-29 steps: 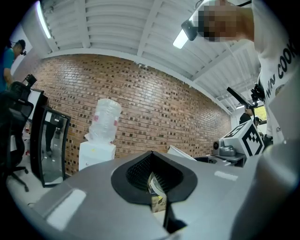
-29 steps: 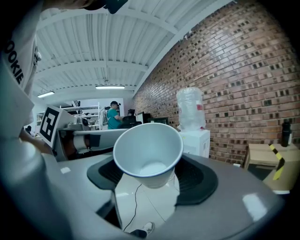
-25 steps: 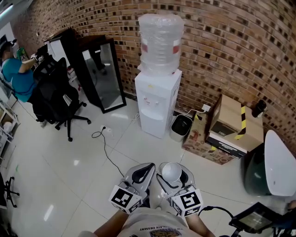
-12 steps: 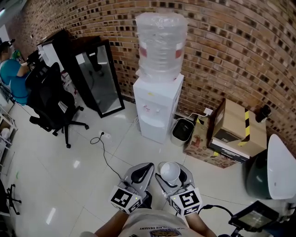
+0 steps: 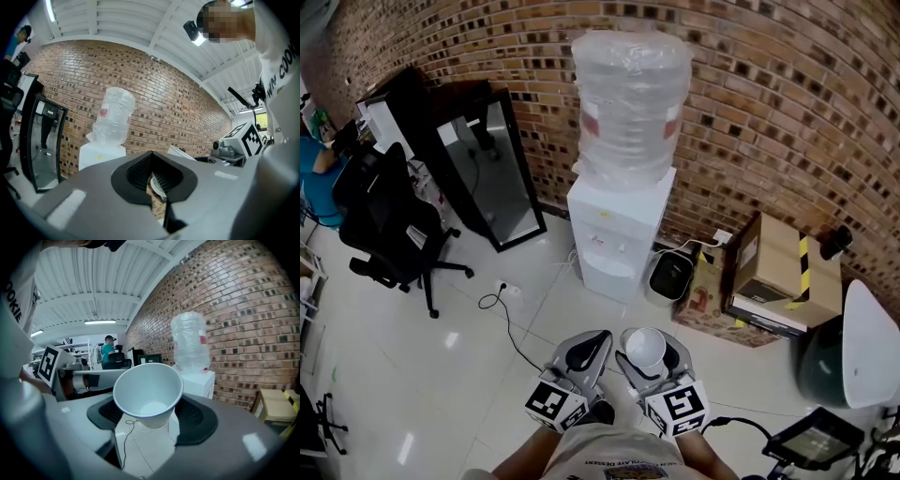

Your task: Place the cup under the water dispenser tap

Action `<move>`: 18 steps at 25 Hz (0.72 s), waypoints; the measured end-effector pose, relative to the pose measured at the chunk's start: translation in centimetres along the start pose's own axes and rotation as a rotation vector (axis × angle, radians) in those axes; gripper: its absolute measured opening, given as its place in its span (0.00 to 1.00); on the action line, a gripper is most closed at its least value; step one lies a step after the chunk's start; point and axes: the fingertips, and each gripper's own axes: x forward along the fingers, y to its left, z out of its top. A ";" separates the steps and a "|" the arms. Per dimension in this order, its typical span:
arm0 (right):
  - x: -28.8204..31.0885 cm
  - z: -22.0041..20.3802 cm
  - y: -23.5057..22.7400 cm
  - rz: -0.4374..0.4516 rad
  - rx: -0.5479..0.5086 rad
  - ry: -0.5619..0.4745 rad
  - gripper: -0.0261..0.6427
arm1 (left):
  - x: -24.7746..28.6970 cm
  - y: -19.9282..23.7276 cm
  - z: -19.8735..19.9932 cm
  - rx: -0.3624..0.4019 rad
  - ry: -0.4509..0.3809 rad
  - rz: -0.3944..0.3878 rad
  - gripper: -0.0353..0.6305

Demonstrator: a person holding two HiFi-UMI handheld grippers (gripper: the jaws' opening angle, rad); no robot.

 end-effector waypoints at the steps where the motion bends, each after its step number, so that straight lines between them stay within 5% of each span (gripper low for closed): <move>1: 0.8 0.3 -0.3 -0.005 0.001 0.002 0.54 | 0.4 0.7 0.3 -0.001 0.001 -0.006 0.04; 18: 10.6 2.5 -1.5 -0.048 -0.029 0.028 0.54 | 3.3 10.1 1.2 -0.021 -0.006 -0.020 0.04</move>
